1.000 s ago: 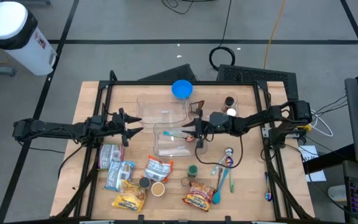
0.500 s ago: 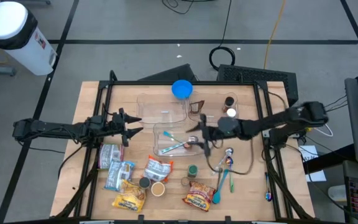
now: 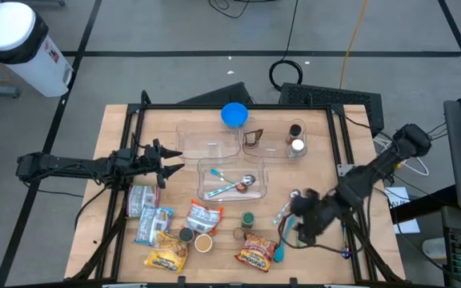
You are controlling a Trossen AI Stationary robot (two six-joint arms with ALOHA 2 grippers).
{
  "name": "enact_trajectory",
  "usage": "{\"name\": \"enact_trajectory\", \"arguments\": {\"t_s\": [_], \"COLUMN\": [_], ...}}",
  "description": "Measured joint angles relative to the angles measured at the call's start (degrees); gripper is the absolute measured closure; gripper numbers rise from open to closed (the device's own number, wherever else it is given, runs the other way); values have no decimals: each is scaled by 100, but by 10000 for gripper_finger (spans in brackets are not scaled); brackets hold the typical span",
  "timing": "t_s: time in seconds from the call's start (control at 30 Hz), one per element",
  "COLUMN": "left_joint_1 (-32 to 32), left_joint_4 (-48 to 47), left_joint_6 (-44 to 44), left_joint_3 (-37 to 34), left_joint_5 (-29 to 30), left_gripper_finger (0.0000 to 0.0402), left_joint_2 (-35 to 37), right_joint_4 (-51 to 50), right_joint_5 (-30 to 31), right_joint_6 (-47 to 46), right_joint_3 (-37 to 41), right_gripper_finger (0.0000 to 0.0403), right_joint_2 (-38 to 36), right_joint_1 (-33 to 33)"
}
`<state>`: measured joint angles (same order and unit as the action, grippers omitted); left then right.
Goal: Pick & Place Food Item
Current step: Put the right blue spoon into the bottom transparent bin
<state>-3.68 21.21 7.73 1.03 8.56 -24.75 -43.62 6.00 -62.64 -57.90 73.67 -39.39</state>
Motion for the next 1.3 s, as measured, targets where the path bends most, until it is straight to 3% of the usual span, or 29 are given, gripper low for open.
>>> {"name": "enact_trajectory", "arguments": {"t_s": [0.13, 0.3, 0.4, 0.5, 0.77, 0.9, 1.13, 1.3], "left_joint_1": [1, 0, 1, -1, 0, 0, 0, 1], "left_joint_4": [0, 0, 0, 0, 0, 0, 1, 0], "left_joint_6": [0, 1, 1, 2, 0, 0, 0, 1], "left_joint_3": [-1, 0, -1, 0, -1, -1, 0, -1], "left_joint_5": [0, 0, 0, 0, 2, 4, 6, 15], "left_gripper_finger": [160, 160, 160, 160, 160, 160, 160, 160], "left_joint_2": [2, 2, 2, 2, 2, 0, 1, 0], "right_joint_4": [-83, 456, 903, 1406, 1704, 1642, 2572, 2015], "right_joint_5": [-682, -1382, -1956, -2030, -2449, -2369, -1344, -1457], "right_joint_6": [-2382, -4704, -5776, -6331, -6375, -5703, -3106, -1162], "right_joint_3": [434, 1144, 1560, 1934, 2391, 2459, 2192, 1193], "right_gripper_finger": [196, 205, 207, 208, 235, 271, 384, 399], "right_joint_2": [-6, -11, -12, -16, -18, 15, 180, 721], "right_joint_1": [-804, -1687, -2052, -2199, -1995, -1774, -816, -300]}}
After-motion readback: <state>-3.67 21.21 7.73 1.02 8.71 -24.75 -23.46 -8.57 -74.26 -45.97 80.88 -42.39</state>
